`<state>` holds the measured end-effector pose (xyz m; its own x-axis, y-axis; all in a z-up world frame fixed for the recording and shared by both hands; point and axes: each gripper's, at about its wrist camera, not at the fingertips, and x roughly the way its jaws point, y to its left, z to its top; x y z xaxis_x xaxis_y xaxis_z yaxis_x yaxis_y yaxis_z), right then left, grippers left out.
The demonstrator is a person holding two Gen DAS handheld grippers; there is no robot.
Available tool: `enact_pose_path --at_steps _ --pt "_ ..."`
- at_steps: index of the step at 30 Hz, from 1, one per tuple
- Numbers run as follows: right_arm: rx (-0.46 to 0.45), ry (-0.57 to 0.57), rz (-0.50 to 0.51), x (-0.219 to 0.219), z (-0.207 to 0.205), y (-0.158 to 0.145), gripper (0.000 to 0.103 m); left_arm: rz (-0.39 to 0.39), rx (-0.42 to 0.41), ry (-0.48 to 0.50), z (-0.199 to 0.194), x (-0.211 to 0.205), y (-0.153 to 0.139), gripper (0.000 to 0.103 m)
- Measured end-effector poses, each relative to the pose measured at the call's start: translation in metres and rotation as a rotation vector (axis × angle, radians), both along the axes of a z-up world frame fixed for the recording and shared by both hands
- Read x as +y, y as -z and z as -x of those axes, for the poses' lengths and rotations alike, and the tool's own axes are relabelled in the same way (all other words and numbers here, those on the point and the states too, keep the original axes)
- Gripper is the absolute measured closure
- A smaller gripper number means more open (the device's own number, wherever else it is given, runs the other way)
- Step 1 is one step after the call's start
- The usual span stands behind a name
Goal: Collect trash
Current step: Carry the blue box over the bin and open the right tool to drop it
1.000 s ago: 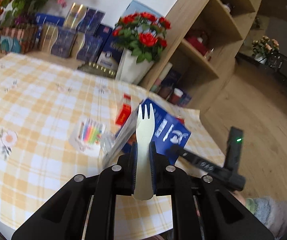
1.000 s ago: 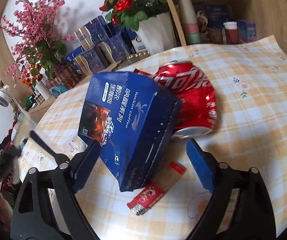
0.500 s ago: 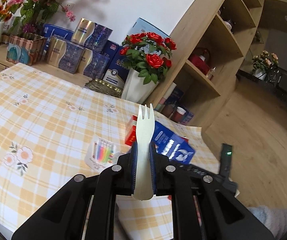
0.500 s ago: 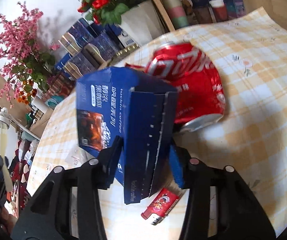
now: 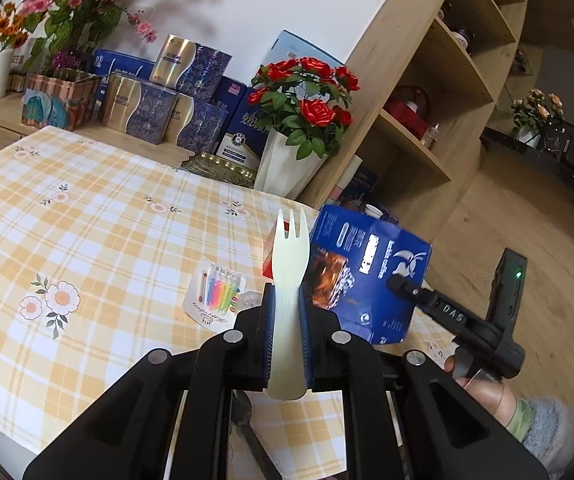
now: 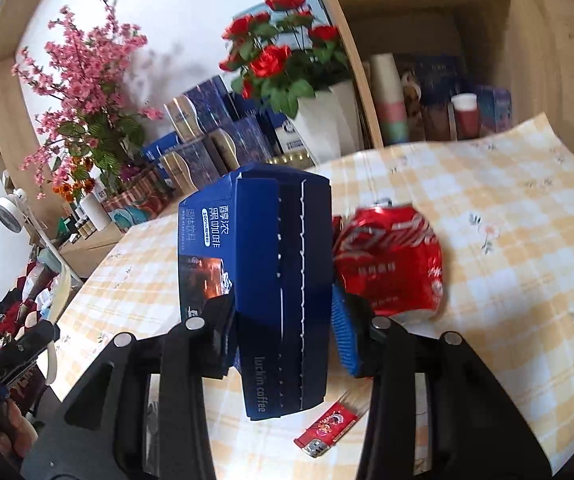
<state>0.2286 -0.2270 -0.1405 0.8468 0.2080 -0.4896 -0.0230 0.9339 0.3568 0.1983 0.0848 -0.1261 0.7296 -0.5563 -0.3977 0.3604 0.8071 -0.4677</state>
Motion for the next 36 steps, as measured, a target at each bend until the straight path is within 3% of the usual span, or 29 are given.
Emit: enact_pose_path --at_steps 7,18,30,36 --pt "-0.065 -0.01 0.056 -0.006 0.034 -0.024 0.061 -0.039 -0.016 0.014 0.021 -0.007 -0.008 0.091" --pt "-0.059 0.013 0.063 -0.032 0.108 -0.04 0.061 -0.092 -0.006 0.047 0.076 -0.022 -0.01 0.091" --pt "-0.008 -0.043 0.139 -0.031 0.194 -0.021 0.061 -0.141 -0.022 0.082 0.138 -0.037 -0.003 0.091" --pt "0.058 -0.093 0.126 -0.025 0.225 0.002 0.061 -0.13 -0.014 0.077 0.155 -0.035 0.001 0.091"
